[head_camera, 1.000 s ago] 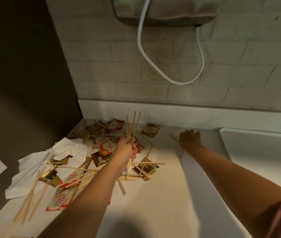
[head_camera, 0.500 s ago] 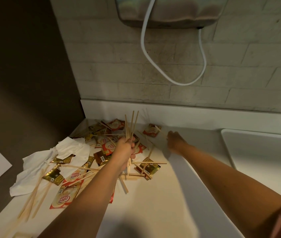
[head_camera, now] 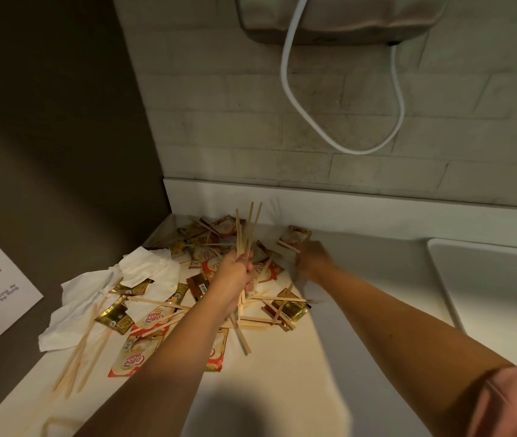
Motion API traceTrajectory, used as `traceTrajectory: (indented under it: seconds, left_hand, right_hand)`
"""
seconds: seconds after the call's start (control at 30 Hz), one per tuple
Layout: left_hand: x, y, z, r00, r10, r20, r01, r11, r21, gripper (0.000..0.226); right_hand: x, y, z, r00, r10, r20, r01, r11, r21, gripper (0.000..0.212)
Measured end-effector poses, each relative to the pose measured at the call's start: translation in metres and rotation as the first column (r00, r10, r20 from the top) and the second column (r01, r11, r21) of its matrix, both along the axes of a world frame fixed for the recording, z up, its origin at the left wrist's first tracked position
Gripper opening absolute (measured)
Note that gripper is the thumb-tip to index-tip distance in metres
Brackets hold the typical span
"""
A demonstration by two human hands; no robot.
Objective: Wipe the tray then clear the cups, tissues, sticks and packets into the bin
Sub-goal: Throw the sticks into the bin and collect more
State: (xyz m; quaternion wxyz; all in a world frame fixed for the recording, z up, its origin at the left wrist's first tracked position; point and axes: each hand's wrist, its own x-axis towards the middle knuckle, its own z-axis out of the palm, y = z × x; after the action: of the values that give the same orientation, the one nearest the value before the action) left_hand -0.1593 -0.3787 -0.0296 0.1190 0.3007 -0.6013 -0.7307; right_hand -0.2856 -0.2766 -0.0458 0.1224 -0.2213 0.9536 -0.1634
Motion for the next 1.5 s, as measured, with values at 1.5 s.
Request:
traceTrajectory:
  seconds: [1.5]
  left_hand:
    - [0.01,0.003,0.003,1.0,0.003,-0.01,-0.002,1.0,0.013,0.023]
  right_hand:
    - [0.026,0.033,0.005,0.924,0.369,-0.096,-0.347,0.918,0.189,0.026]
